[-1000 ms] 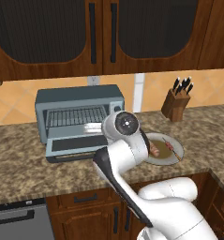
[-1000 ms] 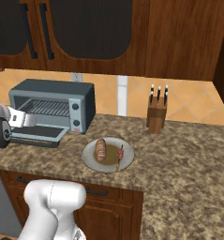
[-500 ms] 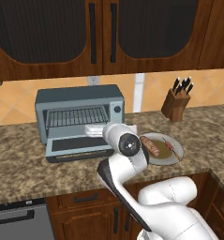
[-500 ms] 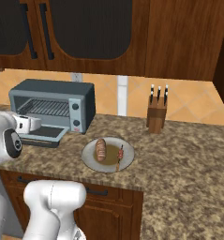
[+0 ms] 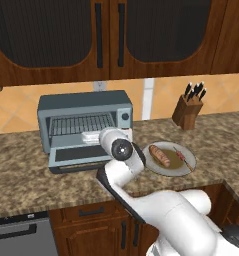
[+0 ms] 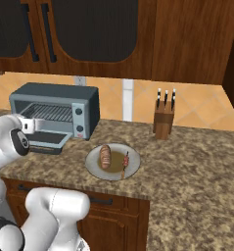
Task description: Pick up the kebab skewer and baguette bread, and place them inside the toaster oven. Close the toaster oven door and start by setting the timer.
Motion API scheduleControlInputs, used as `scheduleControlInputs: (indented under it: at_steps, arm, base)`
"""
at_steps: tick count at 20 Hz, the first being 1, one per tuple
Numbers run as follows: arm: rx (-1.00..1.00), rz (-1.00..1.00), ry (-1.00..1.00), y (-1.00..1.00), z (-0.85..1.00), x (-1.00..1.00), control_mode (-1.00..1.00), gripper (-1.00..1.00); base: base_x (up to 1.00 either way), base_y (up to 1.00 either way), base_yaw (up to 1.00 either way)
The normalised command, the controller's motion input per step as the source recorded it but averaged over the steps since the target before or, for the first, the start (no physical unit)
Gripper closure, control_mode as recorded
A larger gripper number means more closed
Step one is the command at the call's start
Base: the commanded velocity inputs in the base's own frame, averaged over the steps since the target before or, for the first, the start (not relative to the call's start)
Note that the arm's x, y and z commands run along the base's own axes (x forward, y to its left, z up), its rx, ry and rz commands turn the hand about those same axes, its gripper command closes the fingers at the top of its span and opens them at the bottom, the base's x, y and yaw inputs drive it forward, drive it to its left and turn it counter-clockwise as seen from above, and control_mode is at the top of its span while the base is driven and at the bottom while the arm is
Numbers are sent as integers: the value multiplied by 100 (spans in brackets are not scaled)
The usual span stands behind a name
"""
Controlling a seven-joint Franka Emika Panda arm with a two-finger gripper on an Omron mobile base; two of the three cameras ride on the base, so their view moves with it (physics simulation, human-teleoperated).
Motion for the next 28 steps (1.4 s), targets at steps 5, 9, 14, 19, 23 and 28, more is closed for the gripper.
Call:
scheduleControlInputs:
  at_steps: [5,9,14,19,23,28]
  arm:
    - [-3,0,0,4,0,53,-100,-100]
    - [0,0,3,-16,-13,61,-100,-100]
    - [0,0,8,-6,-43,24,-100,-100]
    - [0,0,0,3,-6,11,-100,-100]
    - [0,0,0,1,0,28,-100,-100]
    - [0,0,1,0,0,35,-100,-100]
  base:
    - [0,0,0]
    - [0,0,0]
    - [0,0,0]
    - [0,0,0]
    - [0,0,0]
    - [0,0,0]
